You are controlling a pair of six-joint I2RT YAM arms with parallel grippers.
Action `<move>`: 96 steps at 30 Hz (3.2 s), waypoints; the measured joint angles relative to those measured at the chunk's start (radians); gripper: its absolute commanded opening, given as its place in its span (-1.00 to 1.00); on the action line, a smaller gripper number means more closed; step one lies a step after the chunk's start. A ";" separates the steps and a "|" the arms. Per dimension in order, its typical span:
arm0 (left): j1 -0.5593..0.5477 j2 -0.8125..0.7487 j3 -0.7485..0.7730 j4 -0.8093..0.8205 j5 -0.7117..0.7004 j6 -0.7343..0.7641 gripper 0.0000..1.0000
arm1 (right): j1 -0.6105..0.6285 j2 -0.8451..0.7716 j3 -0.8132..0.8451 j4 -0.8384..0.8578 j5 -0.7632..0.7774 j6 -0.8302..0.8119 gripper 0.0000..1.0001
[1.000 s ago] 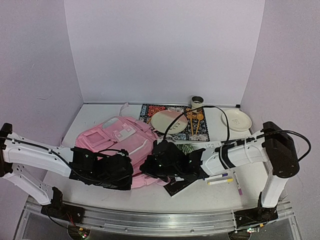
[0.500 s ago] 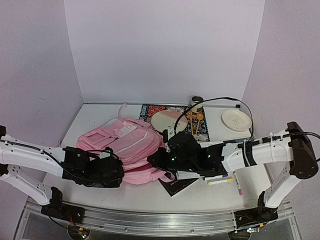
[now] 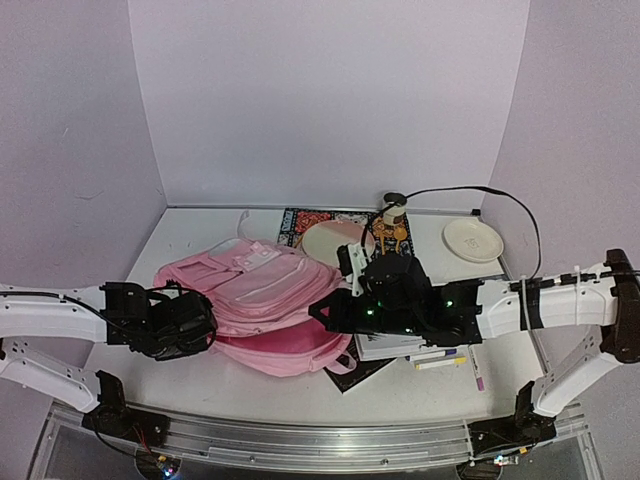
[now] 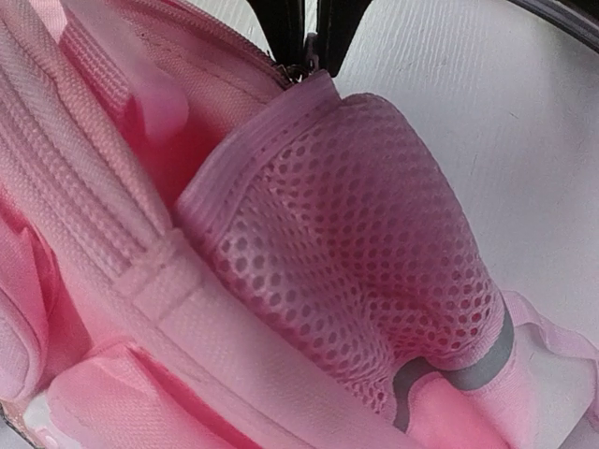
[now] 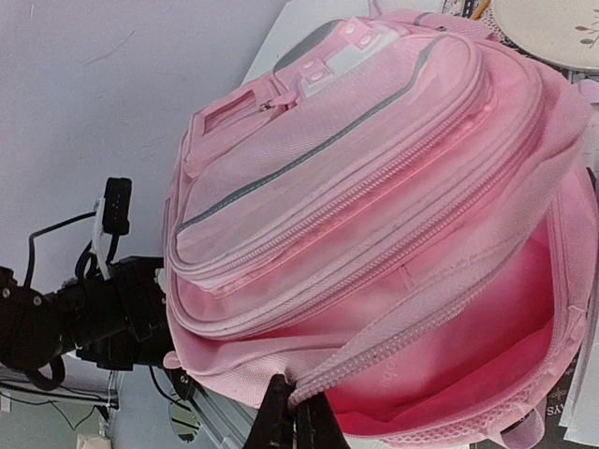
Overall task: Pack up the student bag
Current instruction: Unzip the largest pocket of the student bag, then pass from the right arm to the left, then place the largest pocket of the bag in the student bag.
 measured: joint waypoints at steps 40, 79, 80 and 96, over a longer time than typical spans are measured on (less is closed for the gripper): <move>-0.017 -0.056 0.096 0.376 0.261 0.667 0.85 | -0.008 0.242 0.255 -0.058 -0.082 -0.161 -1.00; -0.124 0.052 0.171 0.112 -0.074 0.401 -1.00 | -0.022 0.321 0.401 -0.053 -0.192 -0.208 -0.21; -0.123 0.045 0.171 0.081 -0.089 0.378 -1.00 | -0.026 0.319 0.401 -0.055 -0.193 -0.214 -0.15; -0.044 -0.012 0.152 0.056 -0.199 0.381 -1.00 | -0.261 0.022 0.088 -0.183 -0.130 -0.303 0.46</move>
